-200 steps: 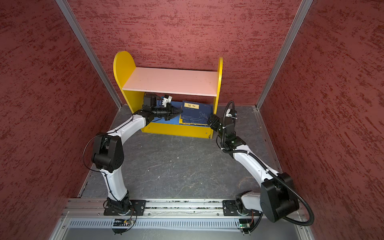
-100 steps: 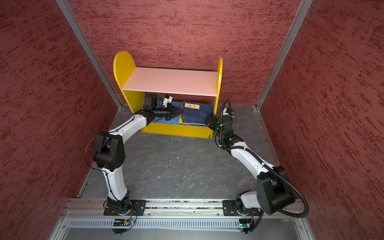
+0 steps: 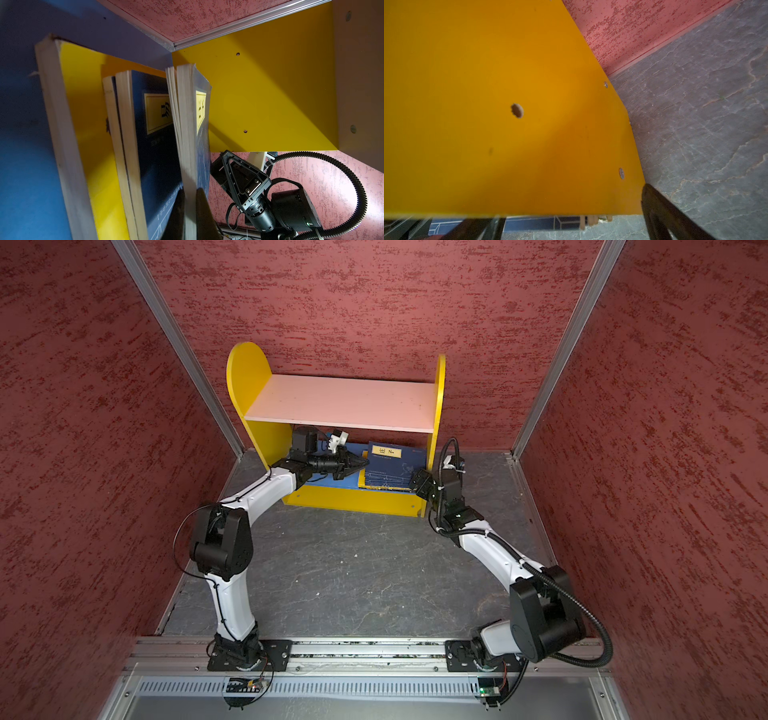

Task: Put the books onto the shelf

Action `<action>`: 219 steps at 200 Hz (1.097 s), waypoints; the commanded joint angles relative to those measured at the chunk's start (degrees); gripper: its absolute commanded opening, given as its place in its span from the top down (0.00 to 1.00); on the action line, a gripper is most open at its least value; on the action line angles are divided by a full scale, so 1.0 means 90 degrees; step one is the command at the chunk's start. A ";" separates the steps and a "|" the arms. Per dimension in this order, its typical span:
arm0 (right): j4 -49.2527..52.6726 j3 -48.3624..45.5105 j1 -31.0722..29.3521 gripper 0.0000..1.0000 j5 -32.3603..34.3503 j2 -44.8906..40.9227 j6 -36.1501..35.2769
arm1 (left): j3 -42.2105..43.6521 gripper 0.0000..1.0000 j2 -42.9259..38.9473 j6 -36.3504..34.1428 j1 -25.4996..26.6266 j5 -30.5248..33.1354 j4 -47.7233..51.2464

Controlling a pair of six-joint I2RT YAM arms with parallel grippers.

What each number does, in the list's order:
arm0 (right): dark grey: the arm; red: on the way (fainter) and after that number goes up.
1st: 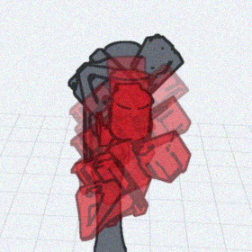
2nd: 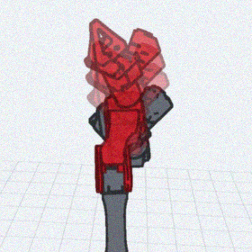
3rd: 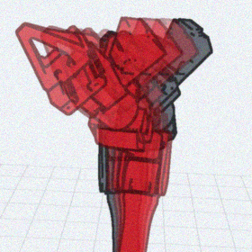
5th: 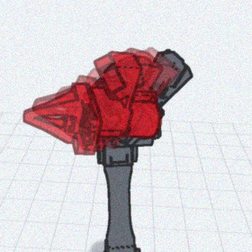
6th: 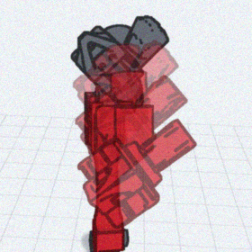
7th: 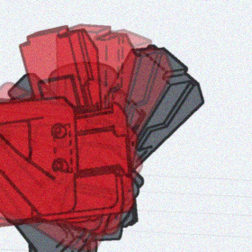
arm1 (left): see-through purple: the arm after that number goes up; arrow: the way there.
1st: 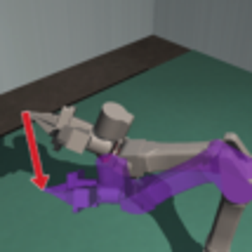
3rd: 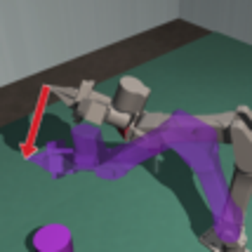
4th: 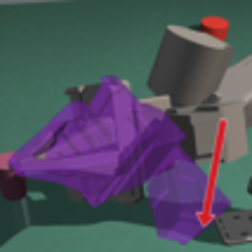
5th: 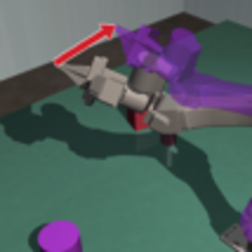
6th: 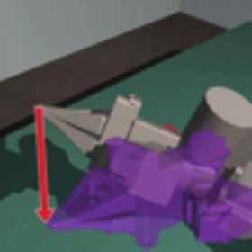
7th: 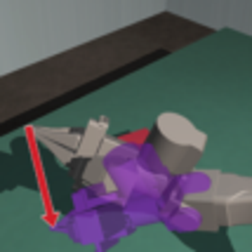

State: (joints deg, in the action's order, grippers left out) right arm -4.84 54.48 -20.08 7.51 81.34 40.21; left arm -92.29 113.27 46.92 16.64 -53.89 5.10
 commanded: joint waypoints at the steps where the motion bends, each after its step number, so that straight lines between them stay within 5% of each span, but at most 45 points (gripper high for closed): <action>1: -0.0126 0.0226 0.0033 0.01 -0.0100 0.0088 -0.0091 | -0.0166 0.96 0.0052 -0.0064 0.0055 -0.0067 -0.0146; 219: -0.0194 0.0314 0.0043 0.02 0.0074 0.0807 -0.0239 | -0.0131 0.95 0.0055 -0.0197 0.0162 0.0188 0.0131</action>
State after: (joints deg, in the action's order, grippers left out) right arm -5.91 57.78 -19.97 6.72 88.09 38.57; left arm -92.29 113.27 46.63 17.10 -52.16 6.17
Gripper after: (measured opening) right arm 0.978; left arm 0.105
